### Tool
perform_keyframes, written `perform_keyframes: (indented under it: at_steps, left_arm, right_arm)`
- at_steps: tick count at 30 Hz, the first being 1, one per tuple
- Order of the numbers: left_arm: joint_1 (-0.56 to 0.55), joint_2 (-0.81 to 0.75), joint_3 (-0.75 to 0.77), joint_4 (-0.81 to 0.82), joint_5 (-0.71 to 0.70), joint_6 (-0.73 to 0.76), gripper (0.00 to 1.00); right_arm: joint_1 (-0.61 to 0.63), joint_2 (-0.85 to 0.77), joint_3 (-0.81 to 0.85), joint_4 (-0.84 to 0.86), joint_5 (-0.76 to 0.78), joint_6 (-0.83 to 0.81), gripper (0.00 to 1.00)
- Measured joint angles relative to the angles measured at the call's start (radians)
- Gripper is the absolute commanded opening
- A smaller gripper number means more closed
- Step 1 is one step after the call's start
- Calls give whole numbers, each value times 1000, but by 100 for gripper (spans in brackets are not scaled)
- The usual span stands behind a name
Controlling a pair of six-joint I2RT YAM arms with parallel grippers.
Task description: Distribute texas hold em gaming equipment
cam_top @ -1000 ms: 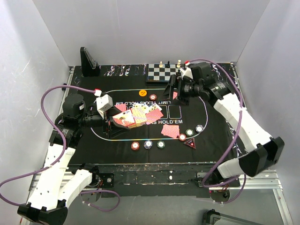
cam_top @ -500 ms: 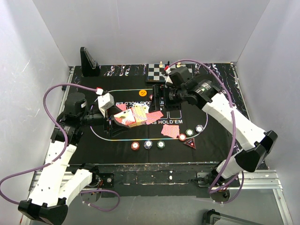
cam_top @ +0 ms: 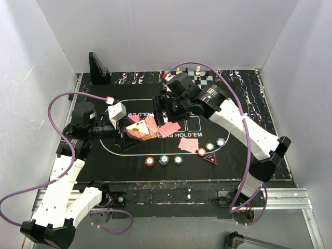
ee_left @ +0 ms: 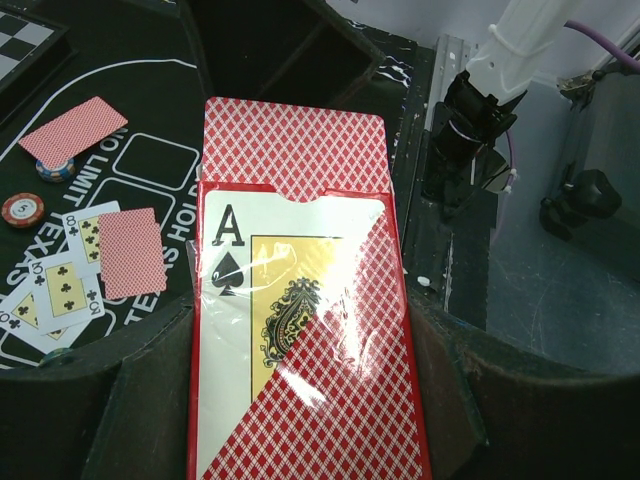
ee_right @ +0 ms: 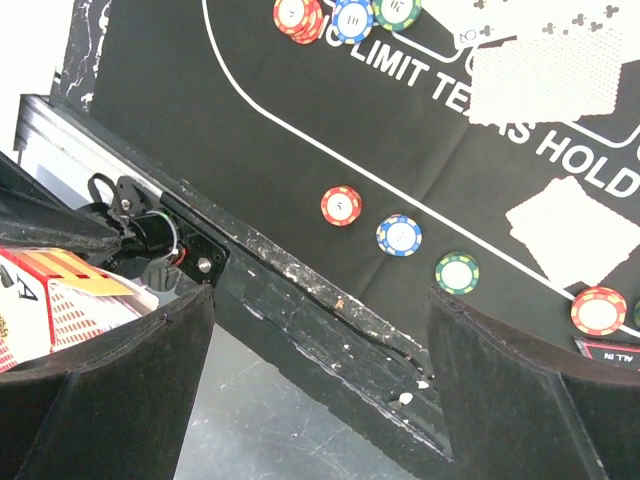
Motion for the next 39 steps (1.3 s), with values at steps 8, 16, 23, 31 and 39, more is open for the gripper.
perform_keyframes:
  at_steps: [8, 16, 23, 31, 39]
  left_arm:
    - [2, -2, 0, -7, 0, 0, 0]
    - [2, -6, 0, -11, 32, 7, 0]
    - [2, -7, 1, -79, 98, 59, 3]
    - [2, 37, 32, -218, 177, 182, 6]
    - [2, 100, 57, -337, 185, 290, 7]
  right_arm:
    - [20, 10, 22, -41, 48, -16, 96]
    - [-50, -72, 8, -37, -6, -215, 96]
    - [-124, -188, 2, -19, -89, -408, 96]
    - [-120, -336, -150, 139, -518, -611, 96]
    - [-38, -152, -31, 153, -650, -700, 96]
